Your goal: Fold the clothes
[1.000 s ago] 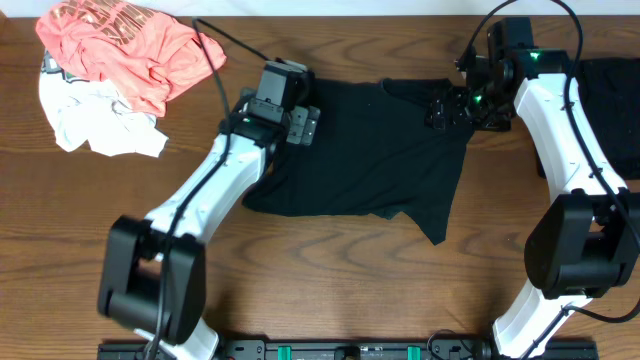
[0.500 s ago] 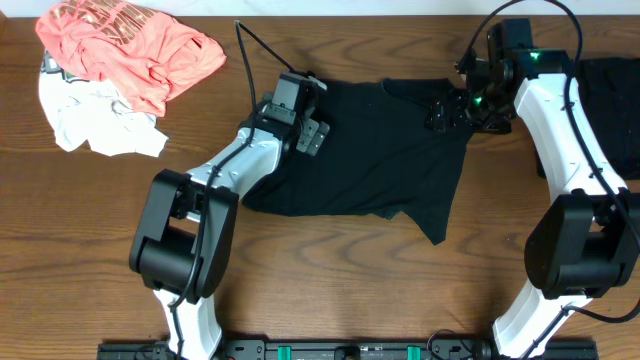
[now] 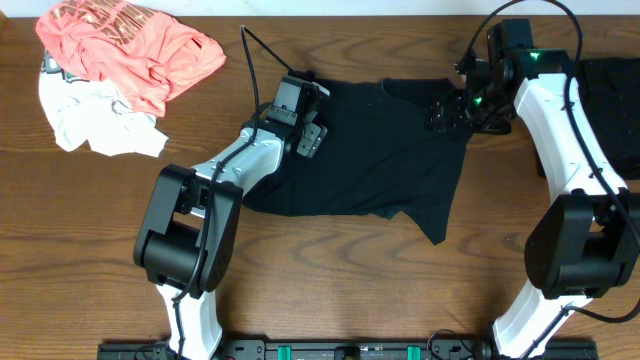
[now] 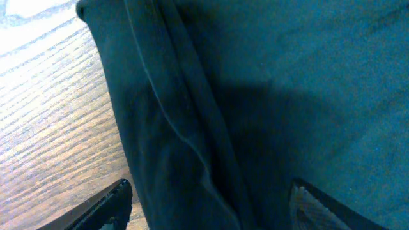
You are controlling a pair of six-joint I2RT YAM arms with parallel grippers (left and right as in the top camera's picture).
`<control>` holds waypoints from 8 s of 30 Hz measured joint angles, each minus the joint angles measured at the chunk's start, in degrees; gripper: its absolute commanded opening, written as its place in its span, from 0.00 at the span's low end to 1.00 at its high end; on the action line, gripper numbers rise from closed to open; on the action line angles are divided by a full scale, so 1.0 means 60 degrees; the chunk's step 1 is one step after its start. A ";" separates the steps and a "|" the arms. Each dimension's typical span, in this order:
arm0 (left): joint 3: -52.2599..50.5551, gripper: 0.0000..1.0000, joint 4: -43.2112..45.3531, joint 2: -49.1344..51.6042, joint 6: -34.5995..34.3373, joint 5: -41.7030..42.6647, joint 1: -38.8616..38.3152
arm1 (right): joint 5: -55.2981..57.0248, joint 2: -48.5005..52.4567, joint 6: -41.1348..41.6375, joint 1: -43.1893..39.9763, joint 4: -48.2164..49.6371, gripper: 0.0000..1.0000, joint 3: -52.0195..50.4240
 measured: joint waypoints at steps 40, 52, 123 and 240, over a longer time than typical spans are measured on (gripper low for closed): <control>-0.0248 0.44 -0.0080 0.0000 -0.0459 0.0036 0.0000 | -0.0004 0.0000 0.0000 0.0004 -0.0055 0.99 0.0000; -0.0364 0.07 -0.0011 0.0047 -0.0554 0.0051 0.0000 | -0.0004 0.0000 0.0000 0.0004 -0.0055 0.99 0.0000; -0.0299 0.98 -0.9978 -0.8757 -0.4699 0.0255 0.2874 | 0.1191 -0.6069 0.1654 0.2652 -0.1694 0.99 -0.1876; -0.3672 0.06 -0.3843 -0.3107 -0.2918 0.1322 0.3064 | 0.0896 -0.3825 0.3526 0.3024 0.5107 0.01 -0.9267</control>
